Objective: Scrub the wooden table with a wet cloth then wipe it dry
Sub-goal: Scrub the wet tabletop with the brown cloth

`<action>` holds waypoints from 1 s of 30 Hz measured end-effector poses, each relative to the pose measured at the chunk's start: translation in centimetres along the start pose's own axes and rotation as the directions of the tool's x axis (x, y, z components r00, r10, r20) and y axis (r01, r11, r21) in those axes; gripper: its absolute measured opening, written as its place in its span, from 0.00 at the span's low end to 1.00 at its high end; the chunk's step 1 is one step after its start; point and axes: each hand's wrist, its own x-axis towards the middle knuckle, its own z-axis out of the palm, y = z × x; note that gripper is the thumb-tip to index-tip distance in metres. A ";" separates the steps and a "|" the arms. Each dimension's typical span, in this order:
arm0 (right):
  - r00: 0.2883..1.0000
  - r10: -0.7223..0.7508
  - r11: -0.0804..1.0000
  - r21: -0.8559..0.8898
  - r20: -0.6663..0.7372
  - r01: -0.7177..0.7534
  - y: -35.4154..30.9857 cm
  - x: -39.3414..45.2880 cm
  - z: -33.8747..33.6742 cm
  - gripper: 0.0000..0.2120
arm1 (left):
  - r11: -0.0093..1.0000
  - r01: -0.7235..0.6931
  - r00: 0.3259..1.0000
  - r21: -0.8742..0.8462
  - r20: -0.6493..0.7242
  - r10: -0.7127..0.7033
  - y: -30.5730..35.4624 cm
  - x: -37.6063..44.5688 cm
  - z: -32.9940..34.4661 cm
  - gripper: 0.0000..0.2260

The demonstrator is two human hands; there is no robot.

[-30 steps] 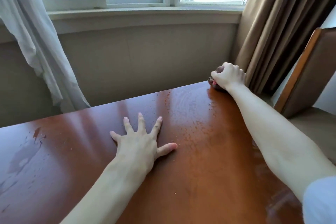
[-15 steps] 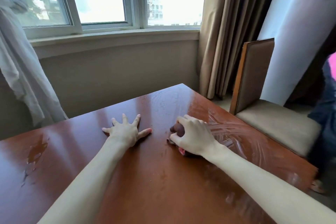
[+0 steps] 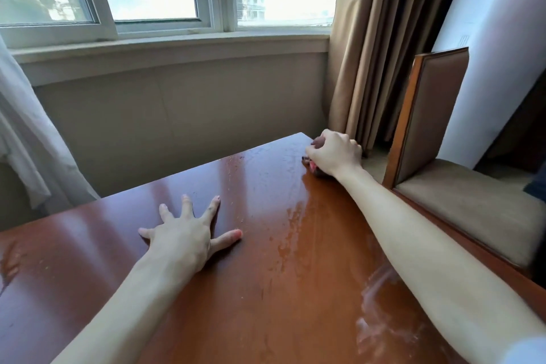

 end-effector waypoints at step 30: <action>0.942 -0.307 0.948 0.129 0.138 0.291 -1.1 -17.9 -7.1 0.09 | 0.977 -0.175 0.984 -0.121 -0.056 0.169 2.2 -5.9 0.1 0.40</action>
